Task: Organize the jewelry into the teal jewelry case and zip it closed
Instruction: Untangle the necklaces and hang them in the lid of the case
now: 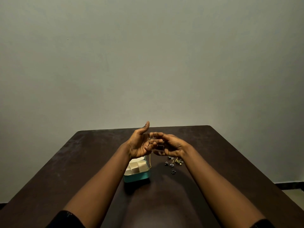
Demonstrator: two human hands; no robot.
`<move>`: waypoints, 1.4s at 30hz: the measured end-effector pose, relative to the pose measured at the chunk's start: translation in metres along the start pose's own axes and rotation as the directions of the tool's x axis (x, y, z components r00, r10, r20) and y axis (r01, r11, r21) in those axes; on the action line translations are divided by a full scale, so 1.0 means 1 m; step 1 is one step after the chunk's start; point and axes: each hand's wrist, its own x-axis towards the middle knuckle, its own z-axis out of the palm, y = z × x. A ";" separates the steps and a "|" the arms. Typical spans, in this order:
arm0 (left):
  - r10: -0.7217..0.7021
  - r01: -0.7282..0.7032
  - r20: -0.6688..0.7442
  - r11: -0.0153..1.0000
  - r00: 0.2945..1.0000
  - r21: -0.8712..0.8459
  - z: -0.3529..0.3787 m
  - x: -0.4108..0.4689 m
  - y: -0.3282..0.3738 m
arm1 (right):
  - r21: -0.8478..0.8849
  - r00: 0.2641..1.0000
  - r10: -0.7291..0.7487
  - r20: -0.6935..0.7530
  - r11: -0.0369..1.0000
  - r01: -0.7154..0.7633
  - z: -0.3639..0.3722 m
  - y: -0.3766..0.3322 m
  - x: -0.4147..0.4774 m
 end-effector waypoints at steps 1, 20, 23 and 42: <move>-0.004 0.006 -0.052 0.999 0.999 0.042 0.001 -0.002 0.003 | 0.025 1.000 -0.002 -0.020 1.000 0.002 -0.001 0.001 0.002; 0.257 -0.093 -0.271 0.862 0.928 0.499 0.001 0.003 0.006 | -0.036 0.917 -0.047 -0.397 0.999 0.035 -0.004 0.024 0.018; 0.290 -0.158 -0.250 0.883 0.924 0.441 0.002 0.007 0.006 | -0.044 0.918 -0.039 -0.395 0.999 0.023 -0.003 0.023 0.019; 0.314 -0.024 -0.277 0.699 0.908 0.715 -0.007 0.005 0.025 | 0.054 0.959 -0.254 -0.124 0.964 0.262 0.018 0.004 0.037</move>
